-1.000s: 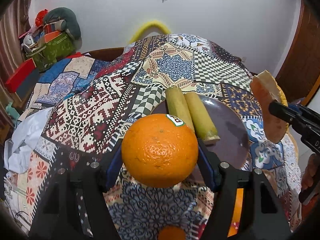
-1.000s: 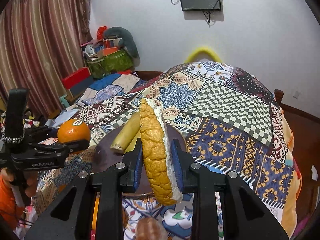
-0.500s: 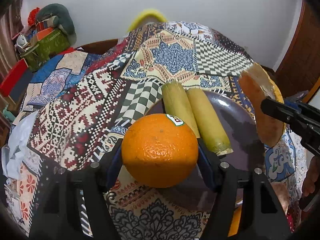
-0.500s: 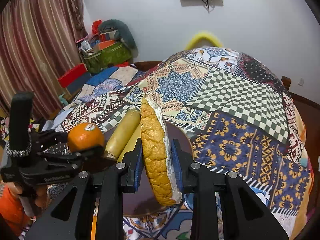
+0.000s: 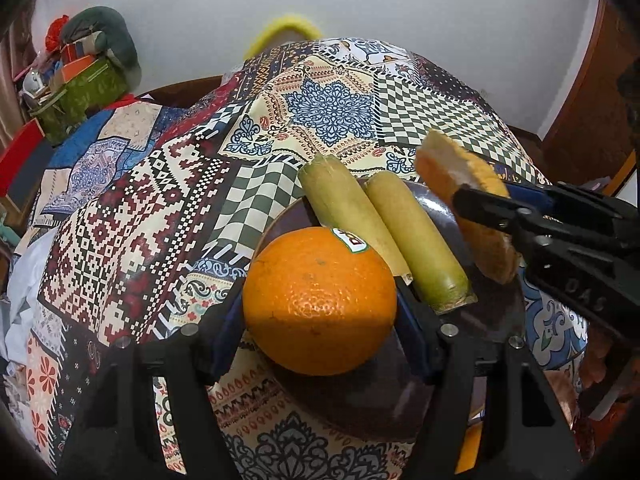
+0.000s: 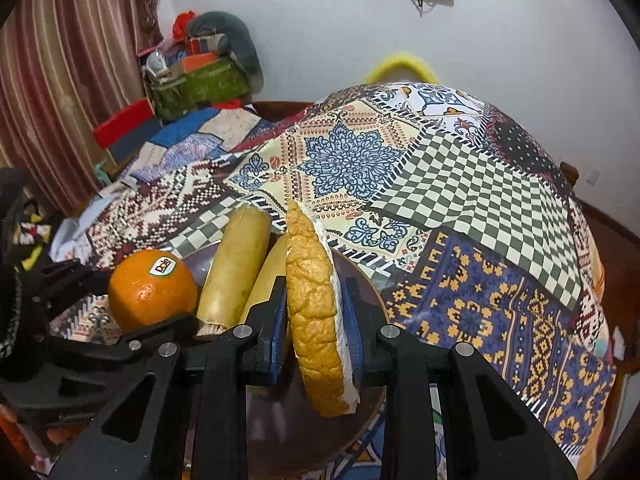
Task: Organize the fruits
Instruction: 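Lower the pomelo wedge onto the plate beside the cylinders and open the right tool, then set the large orange on the plate and open the left tool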
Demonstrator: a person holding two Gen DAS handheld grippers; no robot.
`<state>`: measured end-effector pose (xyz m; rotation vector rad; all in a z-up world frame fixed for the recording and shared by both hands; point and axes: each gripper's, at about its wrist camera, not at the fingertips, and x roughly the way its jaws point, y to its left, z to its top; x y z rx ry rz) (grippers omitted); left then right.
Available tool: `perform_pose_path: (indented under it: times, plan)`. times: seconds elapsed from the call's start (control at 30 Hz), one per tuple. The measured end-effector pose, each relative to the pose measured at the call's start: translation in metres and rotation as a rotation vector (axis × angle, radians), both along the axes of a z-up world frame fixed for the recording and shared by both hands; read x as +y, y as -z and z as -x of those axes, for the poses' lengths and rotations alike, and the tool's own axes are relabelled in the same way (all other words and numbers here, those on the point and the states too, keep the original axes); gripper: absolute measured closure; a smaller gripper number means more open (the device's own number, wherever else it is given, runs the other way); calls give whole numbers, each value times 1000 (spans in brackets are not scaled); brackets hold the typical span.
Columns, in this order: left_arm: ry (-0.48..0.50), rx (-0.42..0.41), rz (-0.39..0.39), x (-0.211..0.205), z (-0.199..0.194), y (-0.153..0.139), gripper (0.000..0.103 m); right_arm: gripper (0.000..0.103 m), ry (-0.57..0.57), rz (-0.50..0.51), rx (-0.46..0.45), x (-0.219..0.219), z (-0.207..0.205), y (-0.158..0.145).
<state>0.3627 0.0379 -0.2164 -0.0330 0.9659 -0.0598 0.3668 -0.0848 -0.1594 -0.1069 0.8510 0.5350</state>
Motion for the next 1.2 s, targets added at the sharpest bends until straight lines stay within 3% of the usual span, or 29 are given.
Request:
perform_pose_path:
  times: [0.4, 0.6, 0.7, 1.03, 1.2]
  plan:
    - [-30, 58, 58, 12, -3, 3, 35, 74, -43, -2, 39, 8, 4, 2]
    - [5, 54, -48, -2, 7, 0, 35, 72, -48, -19, 30, 2, 16, -8]
    - [19, 32, -78, -8, 15, -8, 35, 72, -39, -27, 18, -3, 21, -16]
    - [-11, -117, -52, -8, 47, -71, 35, 69, -5, -57, -21, -21, 46, -44]
    - [-7, -146, -61, -12, 67, -93, 35, 68, 6, -66, -48, -27, 66, -58]
